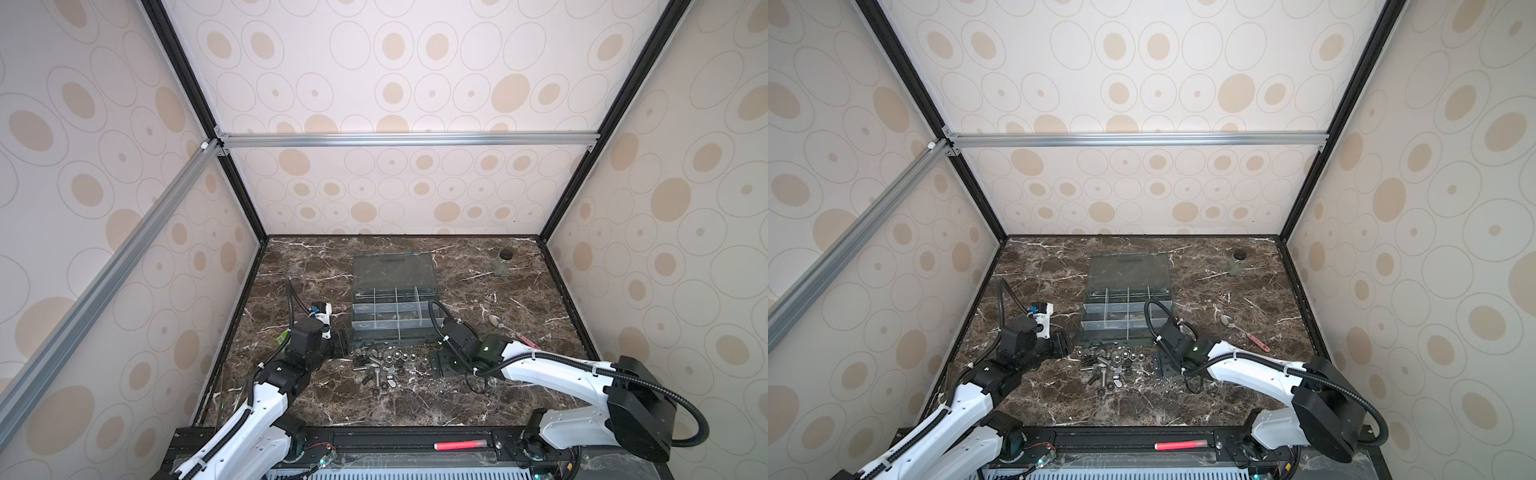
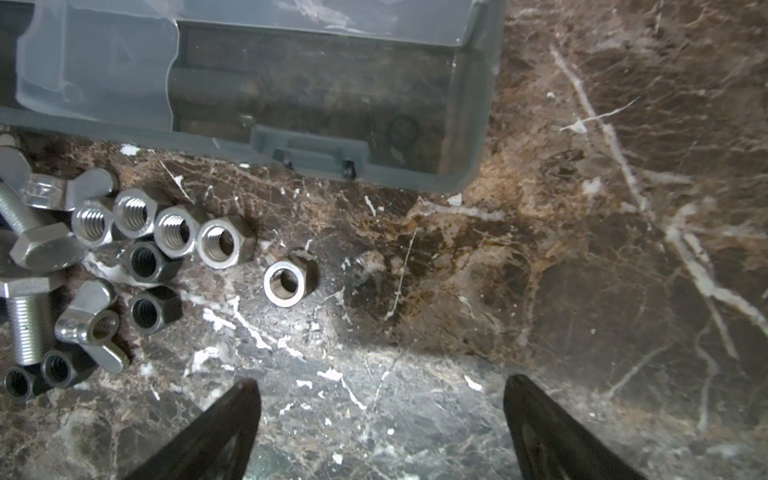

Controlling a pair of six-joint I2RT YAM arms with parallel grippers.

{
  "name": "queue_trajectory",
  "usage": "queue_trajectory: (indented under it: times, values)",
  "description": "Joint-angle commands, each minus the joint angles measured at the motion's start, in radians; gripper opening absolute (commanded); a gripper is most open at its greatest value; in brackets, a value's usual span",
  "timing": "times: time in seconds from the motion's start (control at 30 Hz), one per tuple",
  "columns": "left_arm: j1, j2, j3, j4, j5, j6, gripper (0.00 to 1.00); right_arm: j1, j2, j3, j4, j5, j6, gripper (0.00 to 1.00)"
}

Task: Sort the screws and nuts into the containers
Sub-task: 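Move both grippers forward toward the pile of nuts and bolts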

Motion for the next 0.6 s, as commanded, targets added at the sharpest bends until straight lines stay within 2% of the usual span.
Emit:
queue_trajectory:
  times: [0.0, 0.33, 0.57]
  values:
    - [-0.024, 0.028, 0.007, -0.046, -0.056, -0.029, 0.62, 0.017, 0.027, 0.043, 0.001, 0.007, 0.028, 0.95]
    - [-0.148, 0.149, 0.039, -0.119, -0.173, -0.058, 0.52, 0.029, 0.057, 0.06, 0.019, 0.002, 0.031, 0.95]
    - [-0.175, 0.208, 0.034, -0.108, -0.224, -0.092, 0.52, 0.03, 0.05, 0.039, 0.037, 0.013, 0.049, 0.95]
